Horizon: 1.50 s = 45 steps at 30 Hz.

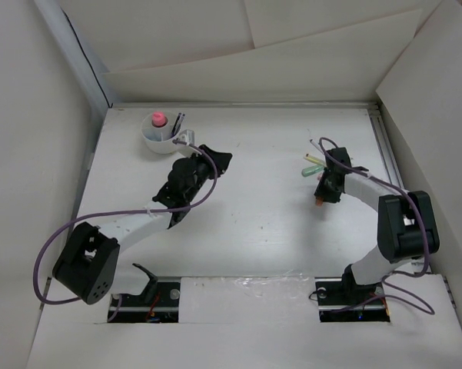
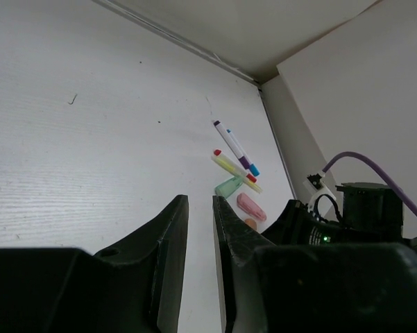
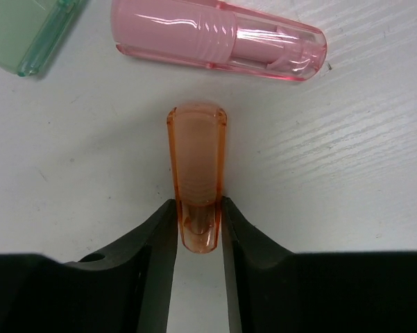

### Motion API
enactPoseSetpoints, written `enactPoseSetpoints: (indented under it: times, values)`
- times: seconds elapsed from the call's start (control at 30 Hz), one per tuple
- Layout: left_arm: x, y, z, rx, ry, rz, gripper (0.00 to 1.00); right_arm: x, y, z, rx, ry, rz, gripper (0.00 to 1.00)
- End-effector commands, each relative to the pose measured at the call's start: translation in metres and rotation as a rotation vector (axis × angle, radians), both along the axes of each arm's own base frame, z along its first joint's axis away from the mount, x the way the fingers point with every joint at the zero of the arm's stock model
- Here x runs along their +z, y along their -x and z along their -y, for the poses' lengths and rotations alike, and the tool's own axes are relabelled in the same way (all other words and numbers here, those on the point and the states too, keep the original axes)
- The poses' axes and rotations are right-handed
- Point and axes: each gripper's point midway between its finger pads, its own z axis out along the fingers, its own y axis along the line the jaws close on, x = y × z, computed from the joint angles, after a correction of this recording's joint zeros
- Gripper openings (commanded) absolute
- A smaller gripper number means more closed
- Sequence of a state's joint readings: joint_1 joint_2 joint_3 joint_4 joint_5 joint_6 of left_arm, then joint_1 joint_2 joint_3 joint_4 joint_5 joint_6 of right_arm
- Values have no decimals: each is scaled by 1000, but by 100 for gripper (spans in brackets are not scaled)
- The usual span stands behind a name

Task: Sort the stationery into containers
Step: Grab a piece of stationery with the right arm, then pass the stationery from the right arm to the left

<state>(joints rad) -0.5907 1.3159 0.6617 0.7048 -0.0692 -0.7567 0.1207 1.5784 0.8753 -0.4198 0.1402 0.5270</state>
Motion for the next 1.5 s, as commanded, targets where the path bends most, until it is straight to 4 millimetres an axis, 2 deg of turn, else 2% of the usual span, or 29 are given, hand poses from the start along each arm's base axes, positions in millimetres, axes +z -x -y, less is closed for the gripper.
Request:
enactPoseSetpoints:
  times: [0.0,0.03,0.17,0.2,0.3,0.33,0.43,0.5,0.6,0.63,0.67,0.77,0.83,0.97,1.0,1.03,1.07,1.2,1.3,1.33,1.37,1.47]
  values:
    - [27,3,-3,-13,38,66,18,9,-6,0,15,57,4,33]
    - [27,3,-3,-13,38,66,18,9,-6,0,15,57,4,27]
    - [26,4,2,-37,34,59,20,9,-6,-3,24,57,5,14]
    - [24,3,5,-49,29,50,20,9,-6,-3,24,57,5,14]
    - [22,0,12,-78,13,38,21,19,-3,-20,76,43,38,12]
    - [15,0,17,-102,3,18,21,20,1,-30,97,37,42,12]
    - [14,0,27,-152,-16,-3,21,43,1,-47,144,18,123,12]
    - [15,0,33,-178,-16,-8,21,64,3,-72,214,-33,191,12]
    - [9,3,41,-228,-25,-36,24,82,8,-108,317,-102,254,11]
    - [1,4,43,-241,-34,-57,25,92,7,-117,351,-118,295,11]
    - [-3,7,46,-263,-36,-67,27,94,11,-132,396,-143,303,11]
    - [-12,12,50,-300,-44,-97,33,114,4,-157,480,-185,384,11]
    - [-12,17,53,-332,-40,-99,35,119,6,-179,551,-228,404,11]
    - [-20,25,55,-377,-82,-134,40,116,8,-209,662,-249,412,11]
    - [-24,26,54,-380,-100,-140,42,123,7,-216,673,-258,437,11]
    - [-32,28,54,-393,-118,-154,42,119,11,-224,712,-264,429,11]
    - [-36,30,53,-394,-127,-175,42,125,10,-229,722,-281,445,11]
    - [-50,31,47,-393,-152,-224,42,126,9,-262,830,-325,460,11]
    - [-60,27,37,-350,-163,-260,41,127,6,-273,873,-331,467,11]
    - [-56,23,33,-325,-160,-248,41,130,3,-277,887,-336,479,11]
    - [-56,20,26,-282,-174,-253,41,125,5,-279,912,-339,467,11]
    - [-62,23,25,-280,-174,-278,42,127,5,-285,940,-361,485,11]
